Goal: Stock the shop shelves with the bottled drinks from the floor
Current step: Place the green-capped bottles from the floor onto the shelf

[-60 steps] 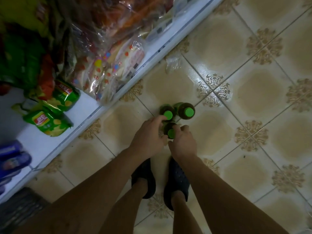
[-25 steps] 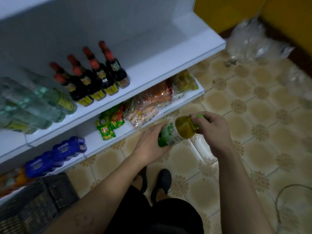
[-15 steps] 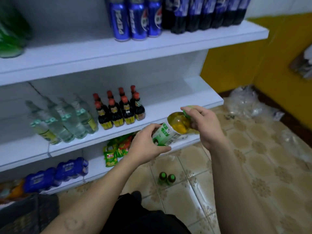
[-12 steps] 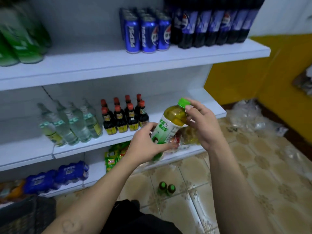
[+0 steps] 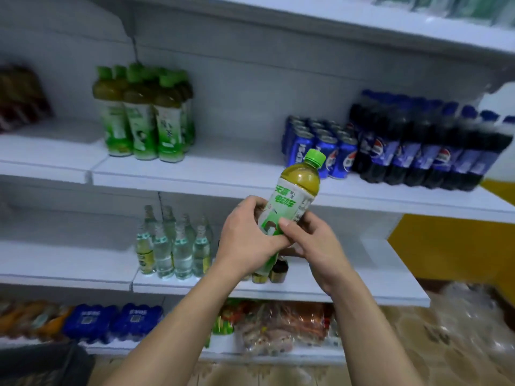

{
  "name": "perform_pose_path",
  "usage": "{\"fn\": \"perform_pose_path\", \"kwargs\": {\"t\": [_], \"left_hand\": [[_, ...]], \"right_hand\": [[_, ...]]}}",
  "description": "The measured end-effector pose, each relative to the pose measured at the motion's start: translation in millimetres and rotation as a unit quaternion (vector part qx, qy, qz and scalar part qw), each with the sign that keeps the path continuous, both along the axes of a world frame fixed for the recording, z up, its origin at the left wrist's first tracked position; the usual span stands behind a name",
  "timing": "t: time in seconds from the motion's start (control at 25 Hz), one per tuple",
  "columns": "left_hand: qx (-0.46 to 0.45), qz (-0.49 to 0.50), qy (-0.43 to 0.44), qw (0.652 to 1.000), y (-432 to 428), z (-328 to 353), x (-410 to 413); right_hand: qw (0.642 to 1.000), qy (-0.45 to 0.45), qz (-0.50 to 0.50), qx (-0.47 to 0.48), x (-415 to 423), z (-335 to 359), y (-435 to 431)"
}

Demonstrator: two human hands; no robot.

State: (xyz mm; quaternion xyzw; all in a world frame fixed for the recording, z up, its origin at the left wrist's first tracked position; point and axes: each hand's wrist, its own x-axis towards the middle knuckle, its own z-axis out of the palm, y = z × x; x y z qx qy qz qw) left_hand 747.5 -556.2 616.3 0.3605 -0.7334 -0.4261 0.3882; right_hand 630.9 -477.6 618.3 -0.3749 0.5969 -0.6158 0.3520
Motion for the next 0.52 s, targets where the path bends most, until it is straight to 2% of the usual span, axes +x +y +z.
{"fn": "perform_pose_path", "kwargs": {"t": [0.2,0.52], "left_hand": [[-0.020,0.059,0.053,0.997,-60.0,19.0,17.9],[-0.007,0.092,0.049,0.995,-195.0,18.4,42.4]], "right_hand": [[0.996,0.081,0.031,-0.018,16.5,33.7,-73.5],[0.989,0.146,0.024,0.026,47.8,38.1,-220.1]]}}
